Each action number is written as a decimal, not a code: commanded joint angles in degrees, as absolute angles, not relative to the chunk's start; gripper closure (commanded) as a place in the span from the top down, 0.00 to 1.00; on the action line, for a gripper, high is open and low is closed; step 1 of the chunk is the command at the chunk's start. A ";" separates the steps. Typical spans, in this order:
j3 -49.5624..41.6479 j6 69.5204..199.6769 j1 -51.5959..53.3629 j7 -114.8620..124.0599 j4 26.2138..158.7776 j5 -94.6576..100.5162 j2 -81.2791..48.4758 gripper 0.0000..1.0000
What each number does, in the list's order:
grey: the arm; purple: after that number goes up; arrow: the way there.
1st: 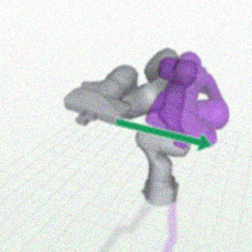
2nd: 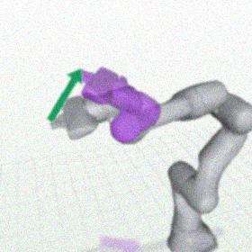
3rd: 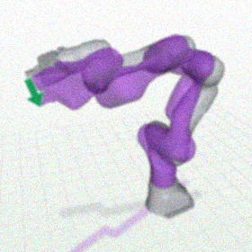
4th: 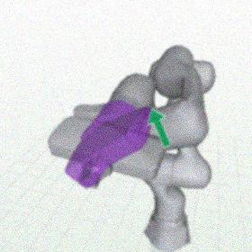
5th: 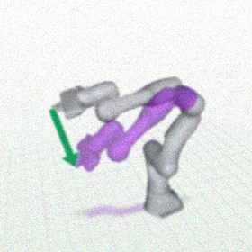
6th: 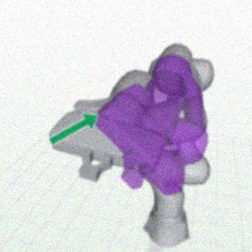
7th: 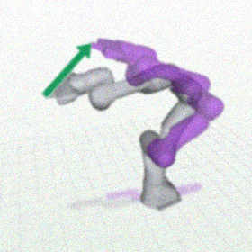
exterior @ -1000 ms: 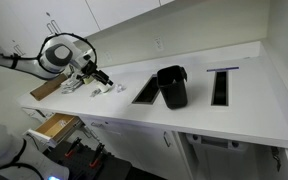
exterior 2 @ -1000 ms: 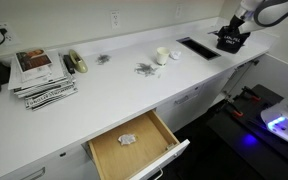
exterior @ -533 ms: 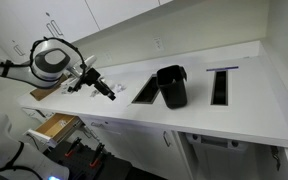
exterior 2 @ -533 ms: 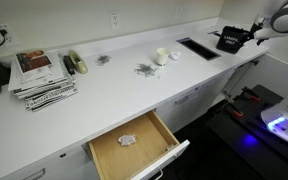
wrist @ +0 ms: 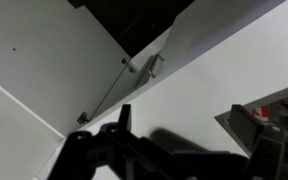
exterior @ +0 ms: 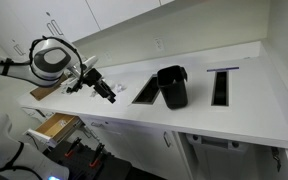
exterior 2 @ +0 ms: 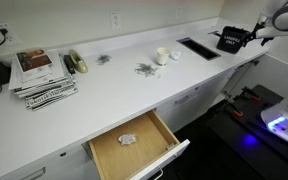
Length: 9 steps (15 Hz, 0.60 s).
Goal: Close the open cabinet door on the far right
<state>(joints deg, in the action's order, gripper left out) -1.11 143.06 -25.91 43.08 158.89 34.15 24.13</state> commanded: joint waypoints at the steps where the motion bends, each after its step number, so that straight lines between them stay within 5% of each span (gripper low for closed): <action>1: -7.90 138.12 -28.13 38.88 156.04 29.24 21.49 1.00; 9: -22.92 148.32 -34.39 35.79 144.98 15.58 4.77 1.00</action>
